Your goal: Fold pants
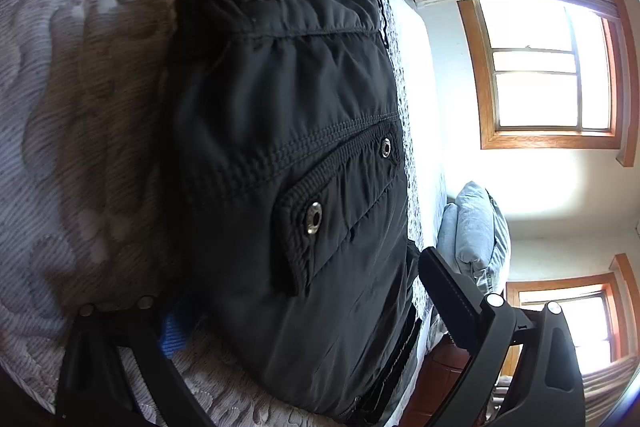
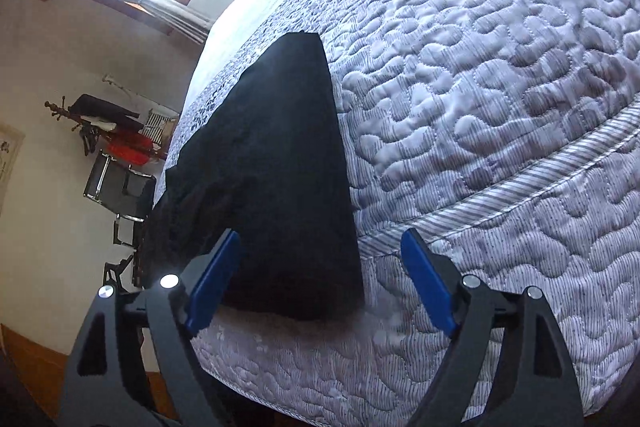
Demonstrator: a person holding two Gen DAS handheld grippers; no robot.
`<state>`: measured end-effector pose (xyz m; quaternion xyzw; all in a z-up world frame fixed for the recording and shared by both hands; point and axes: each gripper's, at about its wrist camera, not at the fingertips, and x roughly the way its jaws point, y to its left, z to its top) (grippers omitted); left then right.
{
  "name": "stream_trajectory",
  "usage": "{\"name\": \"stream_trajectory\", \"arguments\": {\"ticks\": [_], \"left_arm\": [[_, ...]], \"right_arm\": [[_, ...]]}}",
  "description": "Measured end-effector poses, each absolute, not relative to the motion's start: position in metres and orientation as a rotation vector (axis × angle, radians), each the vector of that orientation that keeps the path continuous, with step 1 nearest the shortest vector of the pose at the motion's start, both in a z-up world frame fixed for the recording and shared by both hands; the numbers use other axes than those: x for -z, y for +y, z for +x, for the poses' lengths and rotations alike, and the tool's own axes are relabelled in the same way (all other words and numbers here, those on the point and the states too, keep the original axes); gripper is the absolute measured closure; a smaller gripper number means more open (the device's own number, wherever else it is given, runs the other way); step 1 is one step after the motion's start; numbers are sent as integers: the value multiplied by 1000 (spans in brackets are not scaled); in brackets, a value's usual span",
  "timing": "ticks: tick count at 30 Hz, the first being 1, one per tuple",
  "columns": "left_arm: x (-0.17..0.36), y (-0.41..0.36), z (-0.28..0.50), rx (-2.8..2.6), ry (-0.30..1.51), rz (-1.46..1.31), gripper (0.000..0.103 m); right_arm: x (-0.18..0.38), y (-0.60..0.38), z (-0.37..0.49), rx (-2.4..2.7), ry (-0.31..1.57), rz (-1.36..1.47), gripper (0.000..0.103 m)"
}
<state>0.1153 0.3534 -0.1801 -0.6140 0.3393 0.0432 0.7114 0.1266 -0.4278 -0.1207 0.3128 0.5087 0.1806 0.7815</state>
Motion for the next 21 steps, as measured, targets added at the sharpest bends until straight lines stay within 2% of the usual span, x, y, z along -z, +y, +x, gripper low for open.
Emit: {"name": "stream_trajectory", "arguments": {"ticks": [10,11,14,16,17,19,20,21], "left_arm": [[180,350,125,-84,738,-1329,4],[180,351,125,-83,742,-1324,4],[178,346,137,-64,743,-1307,4],[175,341,142,-54,742,-1283,4],[173,338,144,-56,742,-1269,5],[172,331,150,-62,757,-1238,25],[175,328,154,-74,786,-1228,46],[179,325,156,-75,808,-1226,58]], "right_arm": [[136,-389,154,-483,1180,636,18],[136,-385,156,-495,1179,629,23],[131,-380,159,-501,1176,594,48],[123,-385,160,-518,1151,587,78],[120,-390,162,-531,1141,598,82],[107,-396,162,-540,1114,587,85],[102,-397,162,-528,1105,563,86],[98,-398,162,-507,1102,539,86]]}}
